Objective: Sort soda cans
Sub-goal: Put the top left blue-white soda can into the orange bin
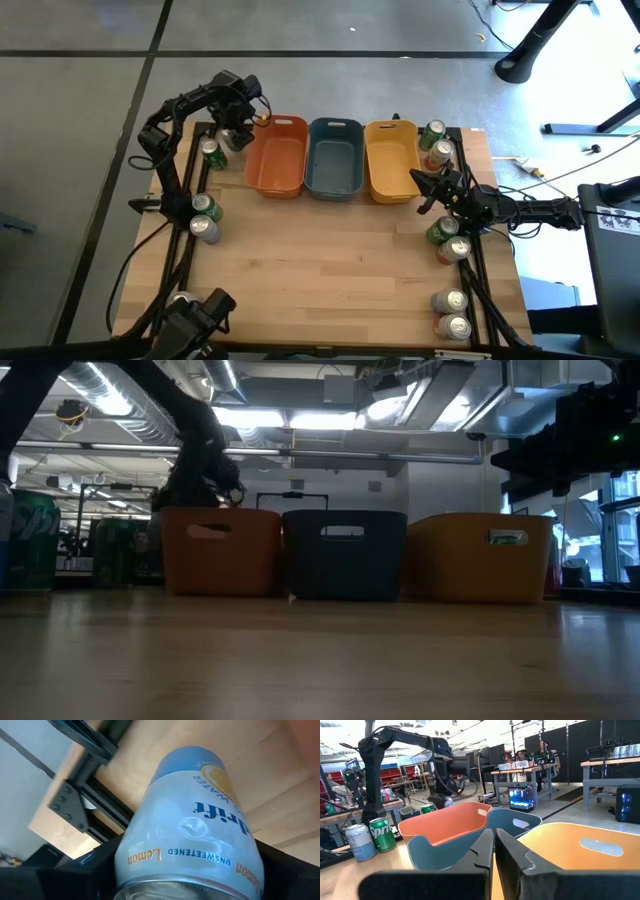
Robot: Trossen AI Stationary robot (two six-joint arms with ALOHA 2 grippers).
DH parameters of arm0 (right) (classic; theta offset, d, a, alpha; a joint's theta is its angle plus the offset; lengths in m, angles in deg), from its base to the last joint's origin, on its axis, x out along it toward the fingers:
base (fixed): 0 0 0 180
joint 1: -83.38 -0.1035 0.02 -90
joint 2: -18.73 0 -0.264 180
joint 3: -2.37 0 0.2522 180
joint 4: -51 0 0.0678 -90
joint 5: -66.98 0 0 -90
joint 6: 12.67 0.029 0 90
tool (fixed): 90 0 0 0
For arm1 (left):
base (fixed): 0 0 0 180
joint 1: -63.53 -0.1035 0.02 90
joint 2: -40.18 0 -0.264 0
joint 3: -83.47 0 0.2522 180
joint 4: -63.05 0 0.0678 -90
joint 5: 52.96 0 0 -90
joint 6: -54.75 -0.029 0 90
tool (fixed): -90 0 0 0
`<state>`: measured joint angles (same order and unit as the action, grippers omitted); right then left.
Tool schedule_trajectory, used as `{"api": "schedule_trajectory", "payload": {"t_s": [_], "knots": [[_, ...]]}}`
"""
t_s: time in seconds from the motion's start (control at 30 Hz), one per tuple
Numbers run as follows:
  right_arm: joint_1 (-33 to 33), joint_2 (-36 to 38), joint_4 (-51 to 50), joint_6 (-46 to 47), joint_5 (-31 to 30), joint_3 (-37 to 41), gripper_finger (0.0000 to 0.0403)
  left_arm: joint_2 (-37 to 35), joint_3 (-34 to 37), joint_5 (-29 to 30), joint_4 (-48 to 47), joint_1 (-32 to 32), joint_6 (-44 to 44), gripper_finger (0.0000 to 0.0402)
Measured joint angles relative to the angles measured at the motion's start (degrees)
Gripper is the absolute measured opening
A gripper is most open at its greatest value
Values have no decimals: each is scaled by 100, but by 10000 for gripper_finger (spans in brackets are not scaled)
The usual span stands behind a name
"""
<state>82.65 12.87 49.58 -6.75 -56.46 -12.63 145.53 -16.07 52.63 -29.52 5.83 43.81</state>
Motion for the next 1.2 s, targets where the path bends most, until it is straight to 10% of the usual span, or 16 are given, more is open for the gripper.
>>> {"api": "schedule_trajectory", "payload": {"t_s": [1.2], "knots": [[0, 0, -26, -22, 1, 0, 19, -297, -1492, 319, 604, 2072, 369, 301]]}}
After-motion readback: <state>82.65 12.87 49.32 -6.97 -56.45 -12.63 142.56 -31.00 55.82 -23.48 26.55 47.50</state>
